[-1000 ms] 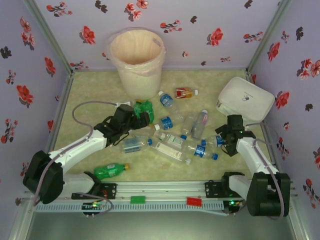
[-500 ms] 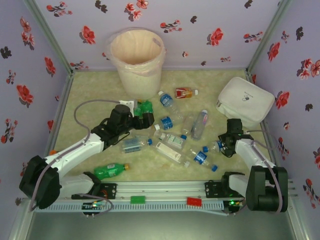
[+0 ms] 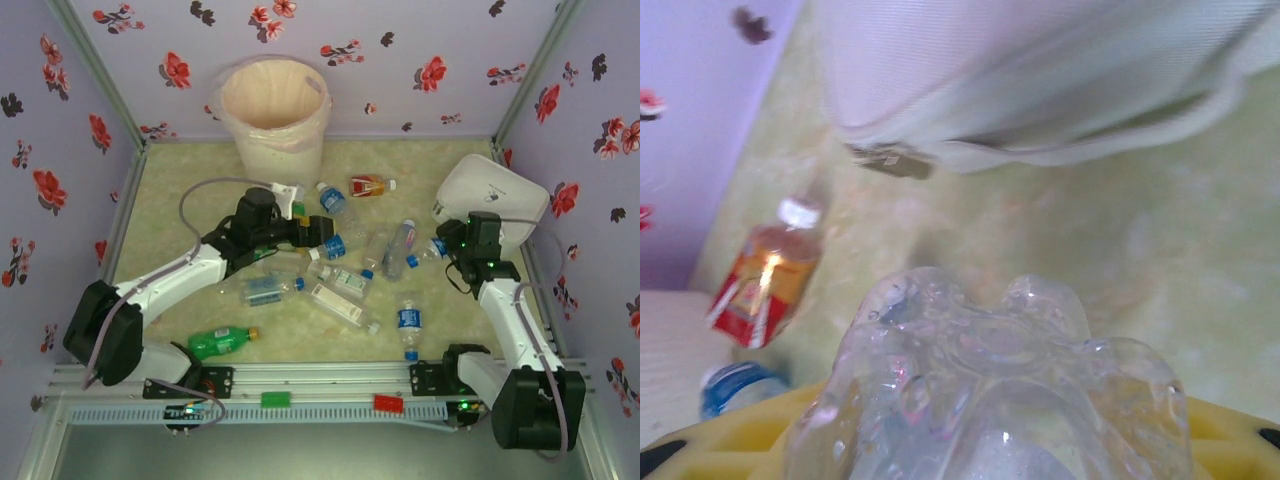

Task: Put the plastic bottles in the bin

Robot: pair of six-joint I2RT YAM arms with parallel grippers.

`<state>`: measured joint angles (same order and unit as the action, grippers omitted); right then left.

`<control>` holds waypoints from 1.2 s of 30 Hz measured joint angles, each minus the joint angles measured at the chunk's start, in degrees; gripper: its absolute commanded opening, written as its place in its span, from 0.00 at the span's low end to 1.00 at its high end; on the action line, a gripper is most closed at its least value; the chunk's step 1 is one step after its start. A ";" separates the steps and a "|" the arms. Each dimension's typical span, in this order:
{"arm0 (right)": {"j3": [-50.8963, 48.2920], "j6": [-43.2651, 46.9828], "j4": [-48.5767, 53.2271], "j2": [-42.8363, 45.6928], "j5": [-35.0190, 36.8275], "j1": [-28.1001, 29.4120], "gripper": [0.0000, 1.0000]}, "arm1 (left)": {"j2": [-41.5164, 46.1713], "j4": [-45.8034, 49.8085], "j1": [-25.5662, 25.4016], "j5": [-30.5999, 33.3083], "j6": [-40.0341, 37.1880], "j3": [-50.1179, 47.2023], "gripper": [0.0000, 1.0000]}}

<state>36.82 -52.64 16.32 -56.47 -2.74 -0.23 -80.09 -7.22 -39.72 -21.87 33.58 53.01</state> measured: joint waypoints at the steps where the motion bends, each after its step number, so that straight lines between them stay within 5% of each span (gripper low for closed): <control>1: 0.94 0.22 -0.04 -0.22 -0.48 1.07 0.44 | -0.35 -0.11 -0.42 -1.14 -0.26 0.57 1.00; 16: 19.98 4.28 -0.22 -12.94 -4.20 25.00 0.45 | -2.95 -0.15 -6.29 -7.85 -4.26 3.52 1.00; 32: 22.01 5.31 -5.42 -19.21 -8.07 31.89 0.43 | -6.78 -4.33 -6.03 -7.76 -3.04 3.48 0.84; 36: 22.05 5.29 -6.29 -19.19 -8.50 32.87 0.44 | -7.37 -5.25 -6.03 -7.58 -1.95 3.48 0.69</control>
<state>58.87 -47.35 10.02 -75.66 -11.25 32.64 -87.46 -12.47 -45.76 -29.45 31.64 56.49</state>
